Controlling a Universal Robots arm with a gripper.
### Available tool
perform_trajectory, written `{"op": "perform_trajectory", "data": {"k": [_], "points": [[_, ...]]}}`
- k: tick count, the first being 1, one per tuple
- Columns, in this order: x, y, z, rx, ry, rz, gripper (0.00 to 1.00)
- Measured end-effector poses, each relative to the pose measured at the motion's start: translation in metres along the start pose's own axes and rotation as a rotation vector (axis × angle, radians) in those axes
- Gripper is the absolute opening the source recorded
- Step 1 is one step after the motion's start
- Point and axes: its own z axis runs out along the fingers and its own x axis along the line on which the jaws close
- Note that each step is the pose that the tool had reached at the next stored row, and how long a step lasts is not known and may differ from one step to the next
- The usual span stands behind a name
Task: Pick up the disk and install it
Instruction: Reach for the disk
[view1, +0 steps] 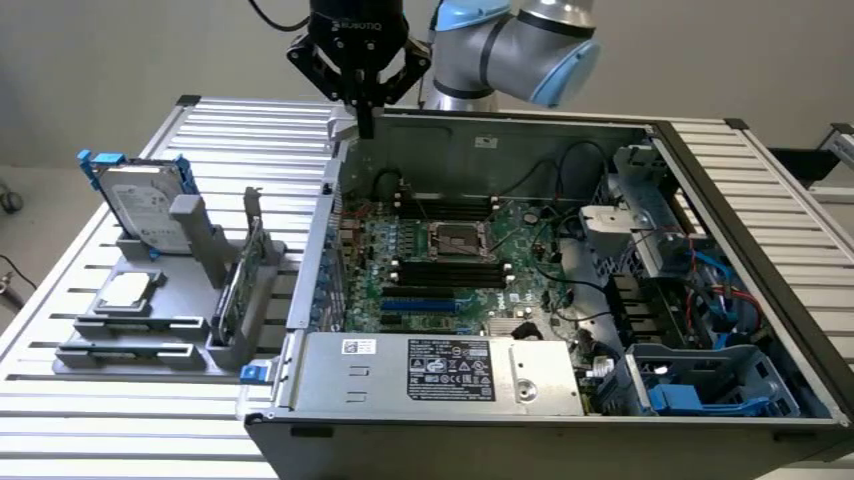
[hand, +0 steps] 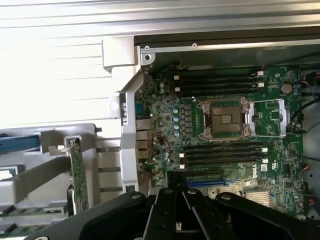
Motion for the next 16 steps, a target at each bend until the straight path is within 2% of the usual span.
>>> {"op": "perform_trajectory", "data": {"k": [6, 12, 16], "points": [[0.028, 0.0058, 0.0020, -0.0001, -0.0001, 0.000, 0.11], [0.055, 0.0076, 0.0093, 0.0003, 0.0001, 0.000, 0.11], [0.074, 0.0074, 0.0096, 0.0002, 0.0001, 0.000, 0.11]]}}
